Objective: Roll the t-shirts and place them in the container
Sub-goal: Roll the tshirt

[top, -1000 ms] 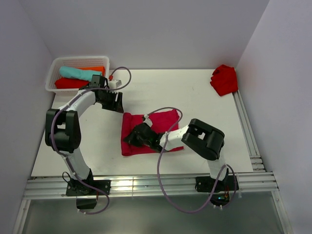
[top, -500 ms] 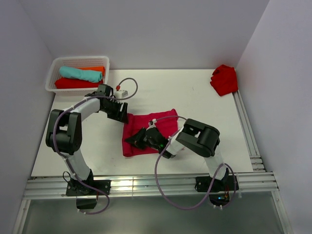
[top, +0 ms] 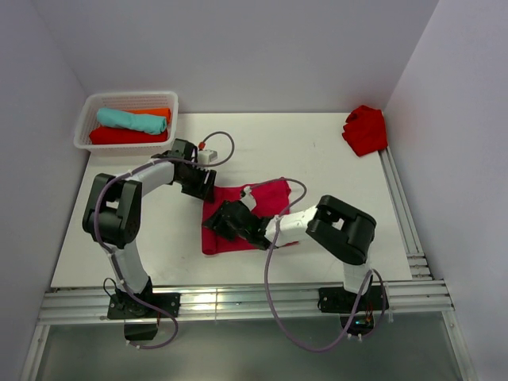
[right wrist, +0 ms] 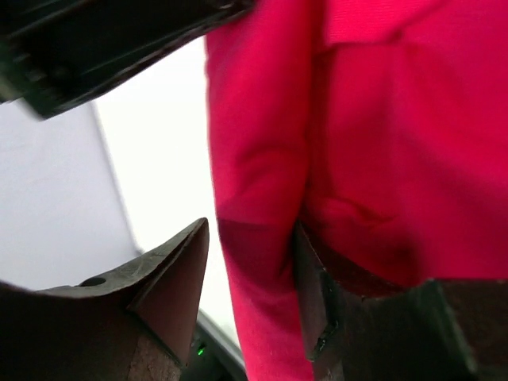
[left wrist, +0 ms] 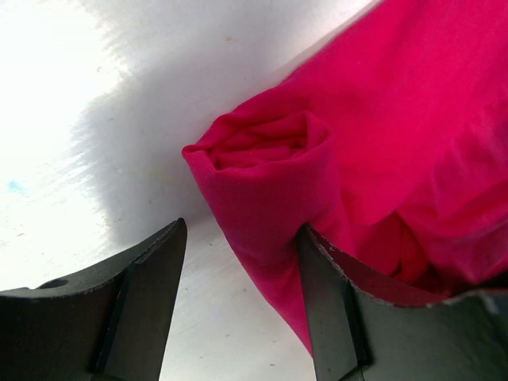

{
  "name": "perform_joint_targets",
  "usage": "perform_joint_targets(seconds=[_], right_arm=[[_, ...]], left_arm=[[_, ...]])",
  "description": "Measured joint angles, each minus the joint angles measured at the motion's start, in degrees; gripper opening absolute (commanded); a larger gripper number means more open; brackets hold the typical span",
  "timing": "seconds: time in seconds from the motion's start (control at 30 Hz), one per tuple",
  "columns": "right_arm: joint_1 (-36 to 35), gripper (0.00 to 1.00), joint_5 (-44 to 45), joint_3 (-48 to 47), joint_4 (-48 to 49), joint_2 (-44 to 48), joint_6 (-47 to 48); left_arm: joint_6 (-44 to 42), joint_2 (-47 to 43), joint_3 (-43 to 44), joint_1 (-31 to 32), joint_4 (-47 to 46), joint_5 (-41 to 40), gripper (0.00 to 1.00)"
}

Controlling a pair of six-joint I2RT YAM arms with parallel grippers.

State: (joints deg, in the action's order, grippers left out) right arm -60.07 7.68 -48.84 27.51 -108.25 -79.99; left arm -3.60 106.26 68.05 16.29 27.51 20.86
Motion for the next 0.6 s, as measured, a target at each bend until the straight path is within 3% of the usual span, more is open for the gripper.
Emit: perform_joint_targets(seconds=[0.4, 0.6], right_arm=[[-6.73, 0.54, 18.51, -26.97, -44.74, 0.52, 6.36], [-8.35, 0.54, 22.69, -37.59, -53.4, -3.67, 9.44]], left_arm=[[0.24, 0.96, 2.03, 0.66, 0.81, -2.8, 0.63], [0.24, 1.29, 2.47, 1.18, 1.03, -3.23, 0.63]])
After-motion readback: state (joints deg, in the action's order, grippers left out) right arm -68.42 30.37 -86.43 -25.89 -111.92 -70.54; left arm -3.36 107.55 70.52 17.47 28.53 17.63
